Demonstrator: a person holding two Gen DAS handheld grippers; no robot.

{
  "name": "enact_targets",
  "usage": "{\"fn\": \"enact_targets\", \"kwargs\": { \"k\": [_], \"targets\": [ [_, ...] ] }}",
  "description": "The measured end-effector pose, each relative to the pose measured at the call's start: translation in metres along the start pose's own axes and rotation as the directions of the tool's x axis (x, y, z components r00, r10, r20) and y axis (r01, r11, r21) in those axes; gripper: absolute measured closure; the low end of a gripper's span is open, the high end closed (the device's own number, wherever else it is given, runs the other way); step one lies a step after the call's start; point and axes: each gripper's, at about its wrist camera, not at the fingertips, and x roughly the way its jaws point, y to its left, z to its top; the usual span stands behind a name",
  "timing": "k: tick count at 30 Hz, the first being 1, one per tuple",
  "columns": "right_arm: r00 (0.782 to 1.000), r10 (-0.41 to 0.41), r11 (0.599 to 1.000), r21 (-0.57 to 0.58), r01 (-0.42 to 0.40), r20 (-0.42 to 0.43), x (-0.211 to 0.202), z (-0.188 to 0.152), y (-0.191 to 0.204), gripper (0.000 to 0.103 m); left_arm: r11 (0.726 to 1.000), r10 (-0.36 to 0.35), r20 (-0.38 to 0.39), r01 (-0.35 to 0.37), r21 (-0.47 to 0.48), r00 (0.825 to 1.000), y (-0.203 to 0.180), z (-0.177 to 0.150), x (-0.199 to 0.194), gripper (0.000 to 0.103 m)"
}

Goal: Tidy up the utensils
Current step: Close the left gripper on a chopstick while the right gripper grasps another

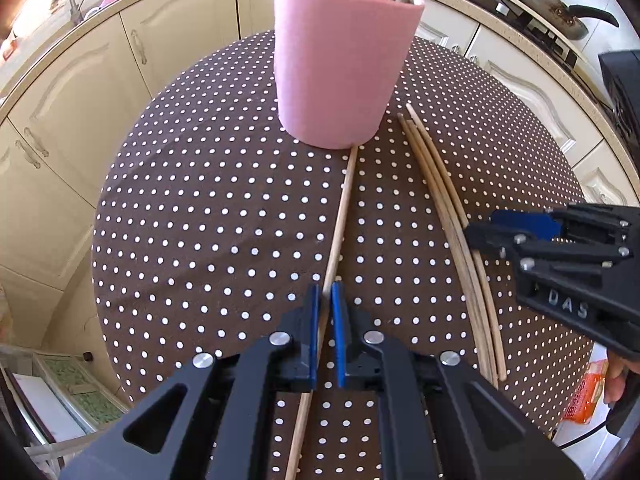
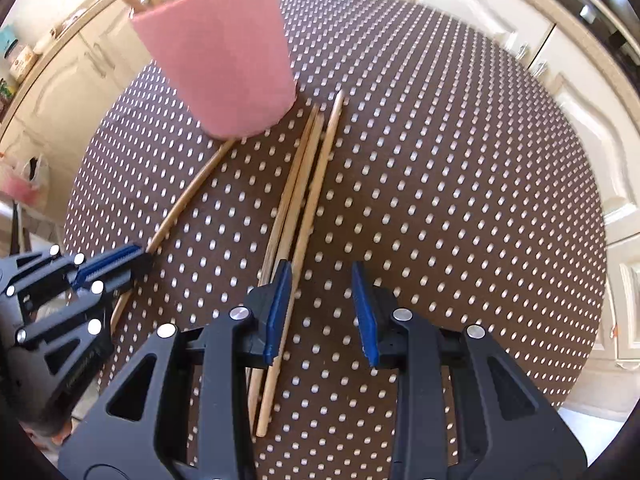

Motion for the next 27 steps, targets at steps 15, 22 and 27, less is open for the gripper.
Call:
{"fn": "enact_targets", "kwargs": {
  "k": [15, 22, 27],
  "targets": [
    [0.995, -0.072, 0.997, -0.032, 0.07, -0.068, 0.019, 0.056, 0.021, 0.079, 0.996, 0.058, -0.007, -0.058, 0.069, 0.998, -0.014, 0.008, 0.009, 0.096],
    [0.995, -0.048, 0.998, -0.043, 0.045, -0.081, 0.017, 0.048, 0.018, 0.096, 0.996, 0.051, -0.004, -0.051, 0.072, 0.999, -0.019, 0.001, 0.01, 0.098],
    [0.998, -0.006, 0.999, -0.044, 0.003, -0.056, 0.01, 0.027, 0.008, 0.097, 0.998, 0.015, 0.007, -0.015, 0.068, 1.0, -0.021, -0.012, 0.007, 0.098]
  ]
}}
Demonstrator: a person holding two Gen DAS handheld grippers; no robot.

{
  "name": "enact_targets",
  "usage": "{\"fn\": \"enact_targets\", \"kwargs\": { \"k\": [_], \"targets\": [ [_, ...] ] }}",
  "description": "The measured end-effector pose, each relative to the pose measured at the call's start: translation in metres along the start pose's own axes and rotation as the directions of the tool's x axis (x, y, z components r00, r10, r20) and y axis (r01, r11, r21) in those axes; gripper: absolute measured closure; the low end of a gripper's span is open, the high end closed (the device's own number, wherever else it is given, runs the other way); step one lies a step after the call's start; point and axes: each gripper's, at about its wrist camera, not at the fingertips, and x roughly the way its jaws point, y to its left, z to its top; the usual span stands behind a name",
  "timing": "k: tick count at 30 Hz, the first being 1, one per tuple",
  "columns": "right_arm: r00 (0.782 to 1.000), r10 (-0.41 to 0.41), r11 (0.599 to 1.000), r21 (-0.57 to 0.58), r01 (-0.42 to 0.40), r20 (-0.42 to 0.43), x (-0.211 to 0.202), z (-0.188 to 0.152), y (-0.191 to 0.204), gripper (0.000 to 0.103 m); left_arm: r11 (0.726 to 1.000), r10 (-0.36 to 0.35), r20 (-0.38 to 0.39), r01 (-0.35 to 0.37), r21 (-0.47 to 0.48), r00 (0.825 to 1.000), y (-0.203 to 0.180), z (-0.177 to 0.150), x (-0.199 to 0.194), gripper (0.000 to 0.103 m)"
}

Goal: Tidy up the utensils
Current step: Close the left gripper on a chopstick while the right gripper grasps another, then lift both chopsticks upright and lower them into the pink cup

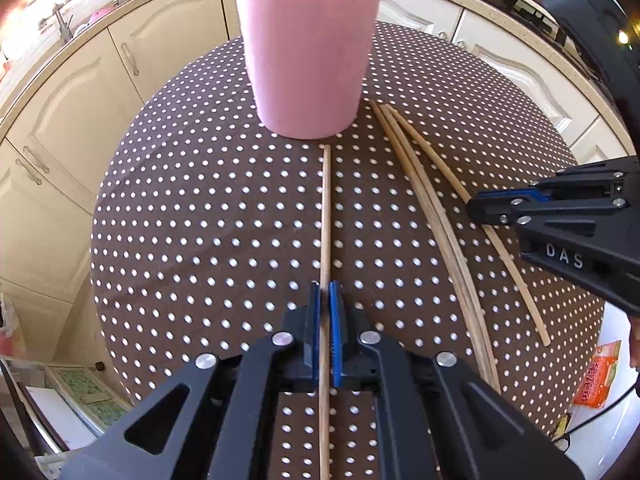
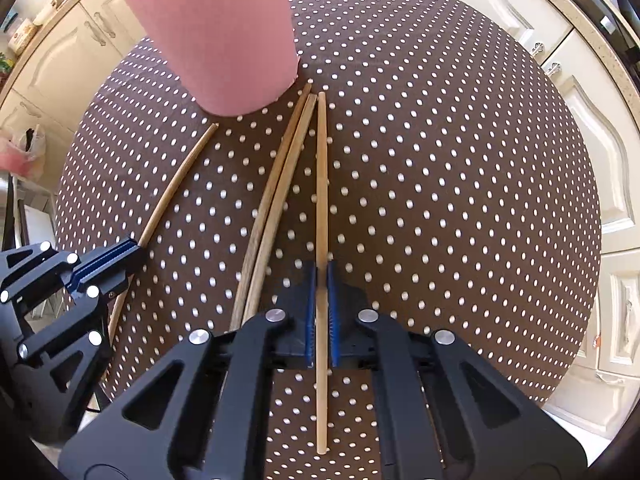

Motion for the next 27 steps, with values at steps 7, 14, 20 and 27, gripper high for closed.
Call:
{"fn": "enact_targets", "kwargs": {
  "k": [7, 14, 20, 27],
  "targets": [
    [0.992, 0.079, 0.996, 0.024, -0.082, 0.102, -0.012, -0.034, -0.019, 0.097, 0.999, -0.043, 0.046, 0.043, 0.005, 0.998, -0.007, -0.029, -0.011, 0.098],
    [0.961, 0.143, 0.988, 0.021, -0.152, 0.235, -0.044, -0.076, -0.041, 0.097, 0.996, -0.085, 0.153, 0.082, 0.022, 0.985, -0.019, -0.049, -0.041, 0.098],
    [0.918, 0.199, 0.978, -0.013, -0.207, 0.342, -0.088, -0.108, -0.051, 0.097, 0.993, -0.114, 0.285, 0.102, 0.058, 0.952, -0.029, -0.062, -0.08, 0.098],
    [0.838, 0.268, 0.96, -0.061, -0.272, 0.476, -0.138, -0.13, -0.057, 0.097, 0.985, -0.173, 0.45, 0.143, 0.1, 0.876, -0.028, -0.076, -0.133, 0.098]
  ]
}}
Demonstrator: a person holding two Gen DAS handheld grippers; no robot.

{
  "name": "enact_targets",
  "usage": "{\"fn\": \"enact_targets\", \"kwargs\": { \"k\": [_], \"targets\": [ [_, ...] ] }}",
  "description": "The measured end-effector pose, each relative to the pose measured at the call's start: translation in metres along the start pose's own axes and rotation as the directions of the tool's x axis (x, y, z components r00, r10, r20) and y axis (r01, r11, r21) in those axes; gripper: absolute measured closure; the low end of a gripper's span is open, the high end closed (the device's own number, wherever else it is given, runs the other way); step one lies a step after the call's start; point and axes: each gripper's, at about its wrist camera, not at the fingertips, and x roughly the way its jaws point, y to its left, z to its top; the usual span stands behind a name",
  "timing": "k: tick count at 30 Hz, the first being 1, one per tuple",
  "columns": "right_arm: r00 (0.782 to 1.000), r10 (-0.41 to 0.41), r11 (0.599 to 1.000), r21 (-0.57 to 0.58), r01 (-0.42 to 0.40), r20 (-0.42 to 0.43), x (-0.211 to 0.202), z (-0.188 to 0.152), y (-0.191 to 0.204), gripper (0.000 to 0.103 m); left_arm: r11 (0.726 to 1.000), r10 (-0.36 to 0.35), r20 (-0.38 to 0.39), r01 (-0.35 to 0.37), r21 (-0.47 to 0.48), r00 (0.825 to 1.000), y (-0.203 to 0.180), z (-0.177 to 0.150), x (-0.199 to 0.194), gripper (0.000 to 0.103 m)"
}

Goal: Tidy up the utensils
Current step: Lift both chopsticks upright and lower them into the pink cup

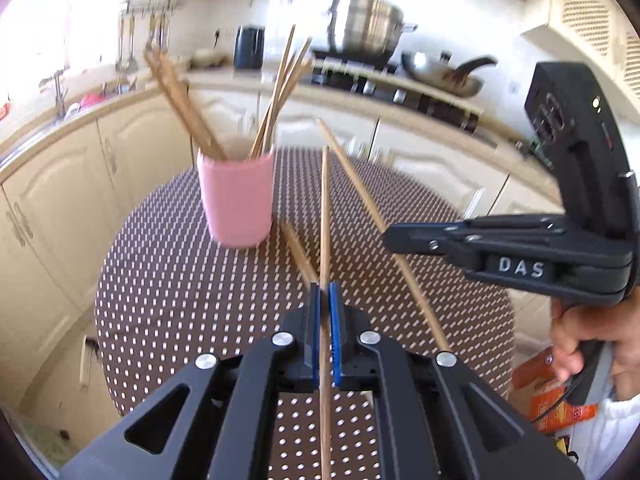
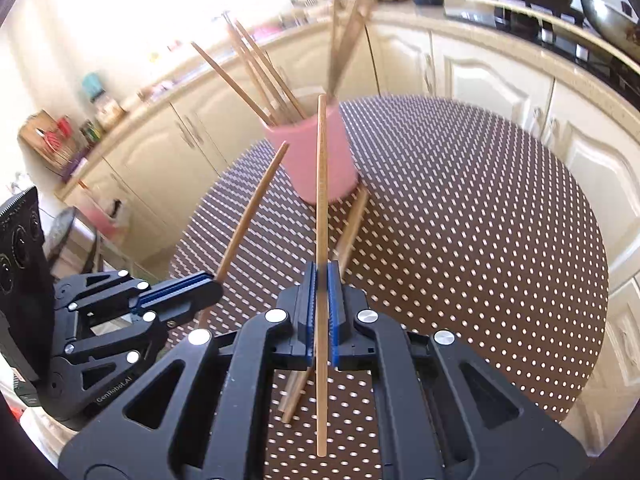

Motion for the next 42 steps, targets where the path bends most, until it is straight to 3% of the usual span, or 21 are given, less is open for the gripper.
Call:
{"fn": "enact_targets", "kwargs": {
  "k": [7, 13, 22, 27, 32, 42],
  "targets": [
    [0.986, 0.072, 0.997, -0.02, -0.07, 0.151, -0.028, 0.002, 0.018, 0.097, 1.0, 0.007, 0.152, -0.009, 0.012, 0.988, -0.013, 0.014, -0.037, 0.098],
    [0.957, 0.112, 0.994, -0.046, -0.103, 0.267, -0.034, 0.014, 0.027, 0.097, 1.0, 0.012, 0.249, -0.008, -0.018, 0.968, -0.006, 0.029, -0.047, 0.098],
    [0.906, 0.102, 0.995, -0.062, -0.084, 0.411, -0.033, 0.047, 0.037, 0.097, 0.997, 0.0, 0.396, 0.03, -0.068, 0.918, 0.018, 0.076, -0.044, 0.098],
    [0.864, 0.099, 0.995, -0.056, -0.082, 0.493, -0.028, 0.066, 0.031, 0.097, 0.996, 0.011, 0.452, 0.03, -0.084, 0.892, 0.028, 0.1, -0.031, 0.098],
    [0.817, 0.096, 0.995, -0.064, -0.073, 0.568, -0.015, 0.089, 0.028, 0.097, 0.993, 0.05, 0.513, 0.013, -0.119, 0.857, 0.041, 0.12, -0.016, 0.098],
    [0.767, 0.082, 0.996, -0.082, -0.038, 0.636, 0.034, 0.115, 0.024, 0.097, 0.979, 0.145, 0.602, -0.027, -0.201, 0.785, 0.074, 0.147, 0.017, 0.098]
  ]
}}
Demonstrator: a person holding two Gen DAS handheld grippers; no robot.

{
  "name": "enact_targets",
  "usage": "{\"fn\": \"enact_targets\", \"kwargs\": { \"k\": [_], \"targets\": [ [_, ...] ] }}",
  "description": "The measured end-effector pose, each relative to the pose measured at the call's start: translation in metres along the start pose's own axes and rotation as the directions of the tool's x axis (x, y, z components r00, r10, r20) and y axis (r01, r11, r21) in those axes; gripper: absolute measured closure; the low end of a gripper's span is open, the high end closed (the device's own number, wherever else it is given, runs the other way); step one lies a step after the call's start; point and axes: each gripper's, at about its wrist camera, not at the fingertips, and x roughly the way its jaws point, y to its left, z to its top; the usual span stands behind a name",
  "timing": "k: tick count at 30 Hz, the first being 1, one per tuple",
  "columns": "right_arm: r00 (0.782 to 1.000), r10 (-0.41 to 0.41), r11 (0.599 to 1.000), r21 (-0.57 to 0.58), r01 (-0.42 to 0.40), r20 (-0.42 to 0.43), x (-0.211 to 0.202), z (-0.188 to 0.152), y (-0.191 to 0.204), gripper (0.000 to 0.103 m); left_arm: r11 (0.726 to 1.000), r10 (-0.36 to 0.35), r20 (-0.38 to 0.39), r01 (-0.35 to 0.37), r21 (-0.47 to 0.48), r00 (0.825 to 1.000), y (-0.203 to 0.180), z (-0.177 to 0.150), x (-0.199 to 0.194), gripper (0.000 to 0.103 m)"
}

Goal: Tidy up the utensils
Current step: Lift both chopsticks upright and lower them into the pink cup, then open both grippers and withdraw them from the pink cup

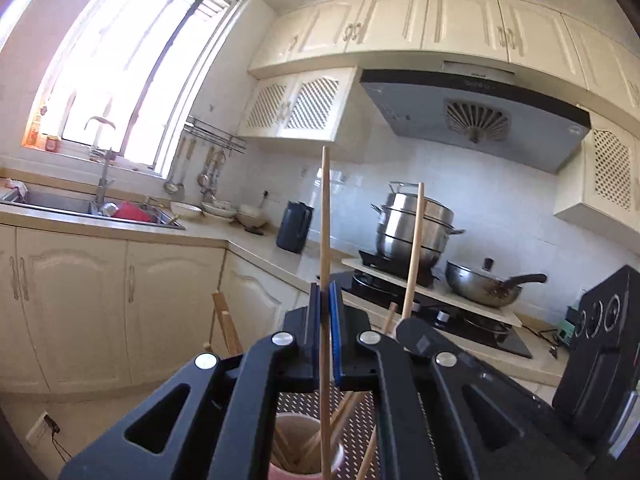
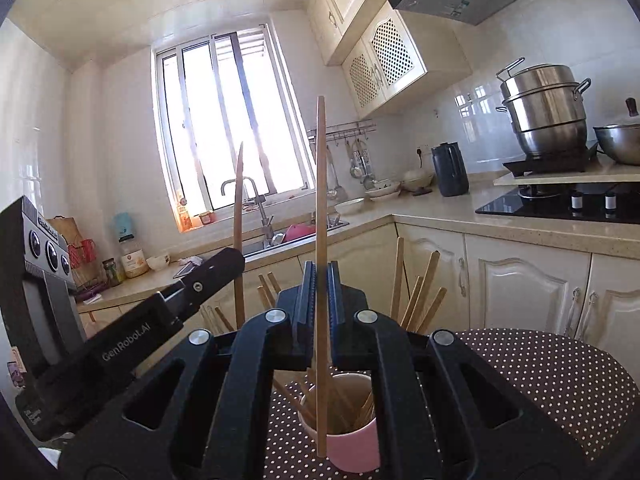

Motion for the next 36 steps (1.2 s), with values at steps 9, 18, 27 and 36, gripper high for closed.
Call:
{"fn": "enact_targets", "kwargs": {
  "k": [9, 18, 27, 36],
  "targets": [
    [1.0, -0.021, 1.0, -0.017, 0.021, 0.007, 0.027, -0.019, -0.011, 0.097, 1.0, 0.029, 0.006, -0.029, -0.011, 1.0, 0.011, -0.017, 0.034, 0.098],
    [1.0, -0.014, 0.999, -0.034, 0.014, -0.012, 0.032, -0.033, -0.012, 0.097, 0.998, 0.054, -0.009, -0.053, 0.022, 0.999, 0.012, -0.04, 0.04, 0.098],
    [0.999, -0.015, 0.999, -0.05, 0.013, -0.037, 0.019, -0.04, -0.013, 0.097, 0.997, 0.074, 0.006, -0.074, 0.006, 0.997, 0.02, -0.037, 0.029, 0.098],
    [0.997, -0.023, 0.998, -0.068, 0.018, -0.079, 0.008, -0.051, -0.012, 0.097, 0.996, 0.084, 0.003, -0.084, 0.022, 0.996, 0.014, -0.044, 0.019, 0.098]
  ]
}}
